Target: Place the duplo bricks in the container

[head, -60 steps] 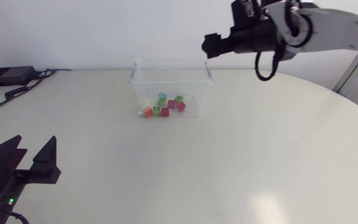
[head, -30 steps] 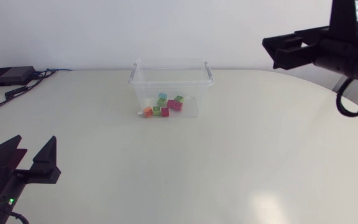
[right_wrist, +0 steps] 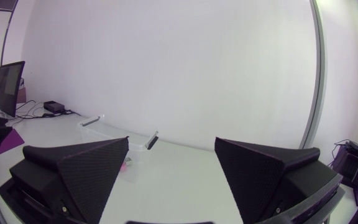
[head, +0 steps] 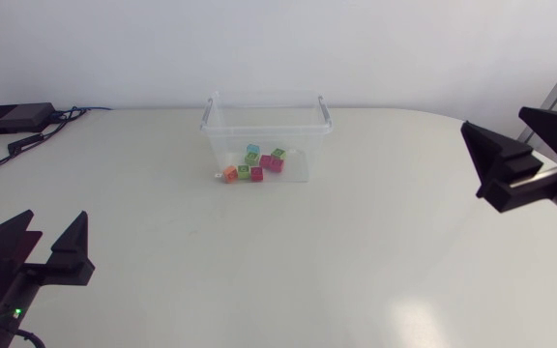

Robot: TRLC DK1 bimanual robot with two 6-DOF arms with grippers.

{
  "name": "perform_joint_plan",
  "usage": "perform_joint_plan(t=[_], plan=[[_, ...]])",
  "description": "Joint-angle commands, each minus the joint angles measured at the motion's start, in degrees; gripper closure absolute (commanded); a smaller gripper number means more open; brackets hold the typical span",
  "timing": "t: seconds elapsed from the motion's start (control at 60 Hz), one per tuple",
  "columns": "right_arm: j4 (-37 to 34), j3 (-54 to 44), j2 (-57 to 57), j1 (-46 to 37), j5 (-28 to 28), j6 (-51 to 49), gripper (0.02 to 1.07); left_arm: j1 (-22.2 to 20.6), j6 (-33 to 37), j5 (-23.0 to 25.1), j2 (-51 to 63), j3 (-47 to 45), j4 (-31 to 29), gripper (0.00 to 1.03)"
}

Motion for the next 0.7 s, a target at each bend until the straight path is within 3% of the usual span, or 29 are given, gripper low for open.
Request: perform_joint_plan(t=[0.0, 0.683], plan=[[-0.39, -3.51, -2.95, -0.87, 0.61, -0.19, 0.07, 0.24, 0.50, -0.23, -0.53, -0.91, 0.20, 0.04], [1.72, -24.98, -21.65, -8.53, 2.46, 5.75, 0.07, -1.41, -4.13, 1.55, 0.00, -0.91, 0.14, 0.04]])
